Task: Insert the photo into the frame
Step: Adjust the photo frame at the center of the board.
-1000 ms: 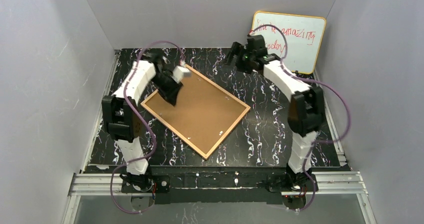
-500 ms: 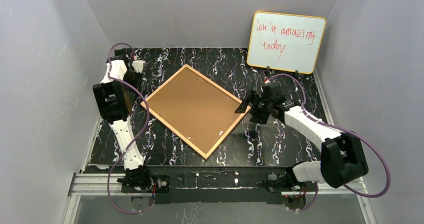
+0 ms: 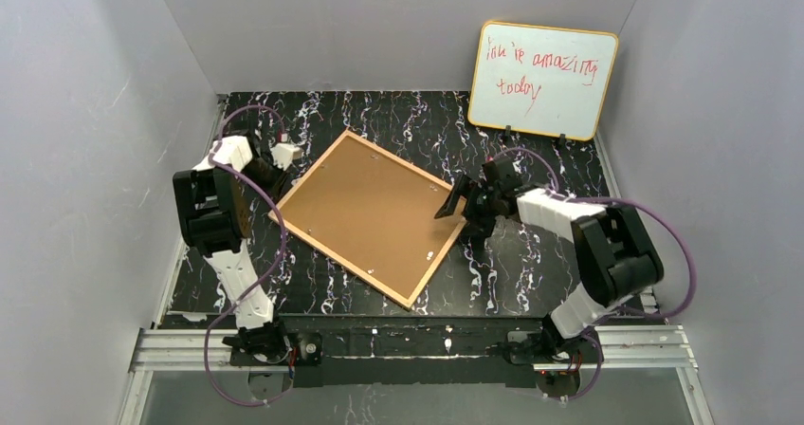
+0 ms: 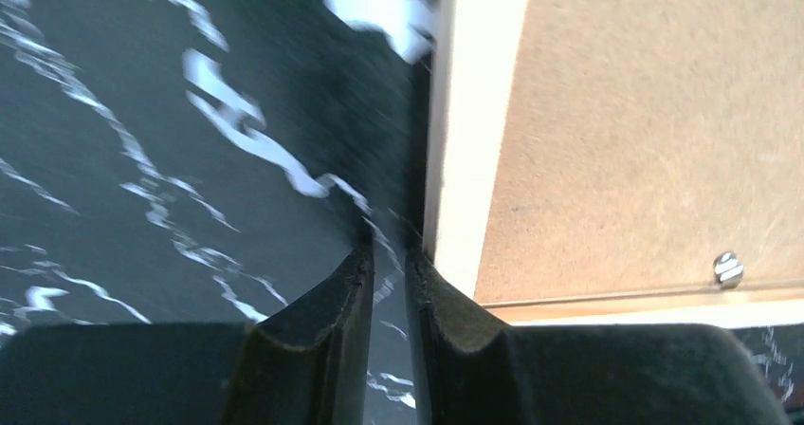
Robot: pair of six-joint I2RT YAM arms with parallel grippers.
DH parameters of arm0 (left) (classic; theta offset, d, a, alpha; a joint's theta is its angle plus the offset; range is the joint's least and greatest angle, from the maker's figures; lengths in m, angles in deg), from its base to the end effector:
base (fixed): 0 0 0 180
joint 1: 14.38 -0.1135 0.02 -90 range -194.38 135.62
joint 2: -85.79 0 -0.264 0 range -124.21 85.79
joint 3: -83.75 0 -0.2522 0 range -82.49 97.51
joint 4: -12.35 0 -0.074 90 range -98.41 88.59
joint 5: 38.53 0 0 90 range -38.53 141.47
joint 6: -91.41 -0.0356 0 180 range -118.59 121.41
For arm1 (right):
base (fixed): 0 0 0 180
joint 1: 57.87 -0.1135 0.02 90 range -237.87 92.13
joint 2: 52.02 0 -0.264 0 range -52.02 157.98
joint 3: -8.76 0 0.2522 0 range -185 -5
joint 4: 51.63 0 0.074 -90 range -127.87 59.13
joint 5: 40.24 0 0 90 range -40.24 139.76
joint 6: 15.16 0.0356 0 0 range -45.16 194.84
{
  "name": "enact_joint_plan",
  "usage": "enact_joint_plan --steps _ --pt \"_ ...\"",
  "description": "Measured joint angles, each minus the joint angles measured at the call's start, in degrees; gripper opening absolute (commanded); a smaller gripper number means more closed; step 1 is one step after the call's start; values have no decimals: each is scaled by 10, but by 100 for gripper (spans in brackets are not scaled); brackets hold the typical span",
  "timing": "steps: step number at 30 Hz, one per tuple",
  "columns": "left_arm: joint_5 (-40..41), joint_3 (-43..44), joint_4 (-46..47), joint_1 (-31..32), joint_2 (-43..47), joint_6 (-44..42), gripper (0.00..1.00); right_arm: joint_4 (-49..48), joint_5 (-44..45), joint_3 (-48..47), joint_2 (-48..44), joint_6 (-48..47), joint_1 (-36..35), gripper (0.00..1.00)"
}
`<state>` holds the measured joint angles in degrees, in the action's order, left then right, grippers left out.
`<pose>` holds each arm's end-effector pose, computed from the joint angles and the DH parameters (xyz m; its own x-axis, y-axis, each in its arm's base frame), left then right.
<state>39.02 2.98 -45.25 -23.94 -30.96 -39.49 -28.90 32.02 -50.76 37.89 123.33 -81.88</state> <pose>0.4029 0.0601 0.1682 -0.7908 0.5152 -0.3305 0.5427 0.8399 0.0106 0.2714 0.1327 0.1636 -0.8996 0.3801 -0.2152 0.1796 0.7710 0.6109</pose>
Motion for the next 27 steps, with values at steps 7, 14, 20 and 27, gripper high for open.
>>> enact_joint_plan --steps 7,14,20,27 --pt "25 -130 -32 24 86 -93 18 14 12 -132 110 -43 33 99" --pt "14 -199 -137 133 113 -132 22 28 31 -392 298 -85 59 99" --pt "-92 -209 -217 202 107 -154 22 74 21 -579 411 -101 56 99" --pt "-136 -41 -329 108 90 -210 23 123 33 -606 381 -138 56 99"
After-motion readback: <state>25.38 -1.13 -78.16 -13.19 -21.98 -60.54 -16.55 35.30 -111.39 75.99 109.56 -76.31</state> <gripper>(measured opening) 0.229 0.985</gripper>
